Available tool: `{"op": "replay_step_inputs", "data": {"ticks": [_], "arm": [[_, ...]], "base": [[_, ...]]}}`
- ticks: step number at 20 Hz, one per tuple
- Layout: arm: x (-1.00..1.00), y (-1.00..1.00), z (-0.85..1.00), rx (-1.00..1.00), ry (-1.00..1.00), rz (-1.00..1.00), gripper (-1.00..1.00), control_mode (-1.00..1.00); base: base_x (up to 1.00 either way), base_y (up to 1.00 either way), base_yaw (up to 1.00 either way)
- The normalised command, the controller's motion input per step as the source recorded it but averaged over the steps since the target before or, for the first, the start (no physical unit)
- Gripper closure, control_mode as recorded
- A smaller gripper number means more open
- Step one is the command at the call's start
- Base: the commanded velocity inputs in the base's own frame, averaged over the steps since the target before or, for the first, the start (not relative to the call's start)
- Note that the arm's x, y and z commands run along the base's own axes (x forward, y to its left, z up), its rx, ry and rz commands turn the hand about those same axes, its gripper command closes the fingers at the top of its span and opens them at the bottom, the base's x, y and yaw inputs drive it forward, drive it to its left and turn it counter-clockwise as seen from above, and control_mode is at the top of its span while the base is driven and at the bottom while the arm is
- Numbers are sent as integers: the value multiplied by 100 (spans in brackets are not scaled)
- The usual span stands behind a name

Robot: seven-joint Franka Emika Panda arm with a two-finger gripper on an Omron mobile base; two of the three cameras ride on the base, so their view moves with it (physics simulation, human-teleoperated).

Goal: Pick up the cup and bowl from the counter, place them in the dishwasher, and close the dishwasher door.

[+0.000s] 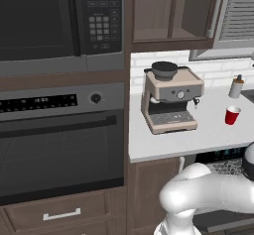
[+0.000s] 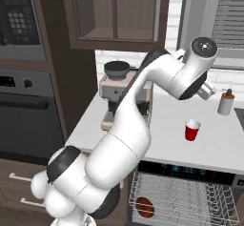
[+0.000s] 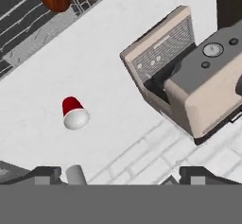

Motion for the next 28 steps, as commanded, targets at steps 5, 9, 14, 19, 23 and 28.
{"op": "replay_step_inputs", "data": {"ticks": [5,9,14,19,23,28], "arm": [[19,-33,-43,39,37,1,-100,-100],[18,-24,-90,22,33,1,-100,-100],[38,-38,-83,8,31,0,-100,-100],[12,-64,-32,7,14,0,-100,-100],[25,-33,-28,0,0,-1,-100,-100],[42,-29,-47,2,3,3,-100,-100]], "base": [[0,0,0],[0,0,0],[0,0,0],[0,0,0],[0,0,0],[0,0,0]]}}
